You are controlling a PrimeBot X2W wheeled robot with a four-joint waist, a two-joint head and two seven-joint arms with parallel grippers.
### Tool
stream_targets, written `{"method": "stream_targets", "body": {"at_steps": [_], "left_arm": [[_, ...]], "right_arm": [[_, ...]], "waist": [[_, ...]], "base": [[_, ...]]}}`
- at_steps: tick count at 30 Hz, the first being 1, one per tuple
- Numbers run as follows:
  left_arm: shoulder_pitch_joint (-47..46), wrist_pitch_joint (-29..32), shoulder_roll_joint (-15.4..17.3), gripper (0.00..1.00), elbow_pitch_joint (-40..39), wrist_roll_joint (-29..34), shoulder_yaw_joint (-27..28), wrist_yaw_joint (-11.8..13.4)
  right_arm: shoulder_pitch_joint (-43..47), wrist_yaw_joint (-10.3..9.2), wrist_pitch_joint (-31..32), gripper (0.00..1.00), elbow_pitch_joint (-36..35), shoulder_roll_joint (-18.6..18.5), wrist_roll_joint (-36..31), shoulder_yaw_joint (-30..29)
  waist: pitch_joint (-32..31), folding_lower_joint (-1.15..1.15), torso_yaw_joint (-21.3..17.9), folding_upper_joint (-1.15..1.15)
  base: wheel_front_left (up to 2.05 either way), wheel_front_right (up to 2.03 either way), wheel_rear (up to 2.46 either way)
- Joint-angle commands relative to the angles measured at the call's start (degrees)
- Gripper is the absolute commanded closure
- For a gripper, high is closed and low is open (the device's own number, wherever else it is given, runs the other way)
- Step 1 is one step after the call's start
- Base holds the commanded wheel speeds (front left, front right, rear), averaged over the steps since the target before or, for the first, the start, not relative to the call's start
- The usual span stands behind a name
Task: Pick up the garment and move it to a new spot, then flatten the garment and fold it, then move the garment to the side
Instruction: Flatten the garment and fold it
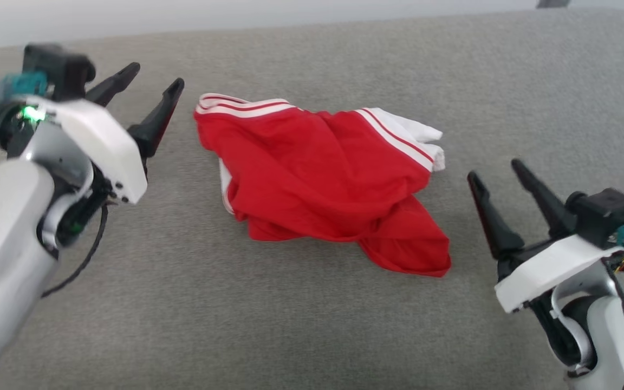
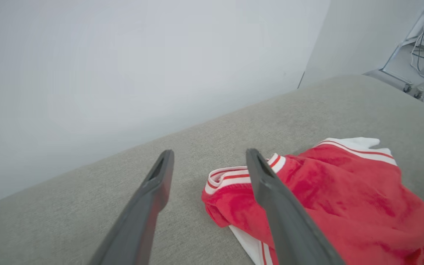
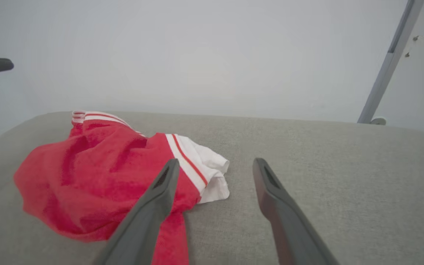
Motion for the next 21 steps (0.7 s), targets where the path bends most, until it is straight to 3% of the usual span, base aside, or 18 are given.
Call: {"method": "stream_targets", "body": {"at_steps": [1, 3, 12, 21], "left_arm": [[2.0, -2.4, 0.7, 0.0, -1.4, 1.2, 0.6, 1.3], [3.3, -3.9, 0.8, 0.0, -2.3, 1.2, 1.0, 2.0], [13.5, -16.6, 2.6, 0.0, -9.5, 2.2, 5.6, 9.8], [24.7, -19.2, 0.6, 0.0, -16.5, 5.4, 13.5, 14.9]], "right_arm": [[0.6, 0.0, 1.6, 0.0, 0.2, -0.6, 0.7, 0.6], [0.9, 0.0, 2.7, 0.0, 0.3, -1.0, 1.1, 1.3], [2.1, 0.0, 14.6, 0.0, 1.7, -4.5, 4.6, 5.0], [-0.4, 0.0, 23.1, 0.0, 5.8, -7.0, 2.1, 7.0]], "waist": [[-0.8, 0.0, 1.4, 0.0], [-1.0, 0.0, 1.7, 0.0], [-2.1, 0.0, 5.3, 0.0], [-2.4, 0.0, 8.7, 0.0]], "base": [[0.0, 0.0, 0.0], [0.0, 0.0, 0.0], [0.0, 0.0, 0.0], [0.0, 0.0, 0.0]]}}
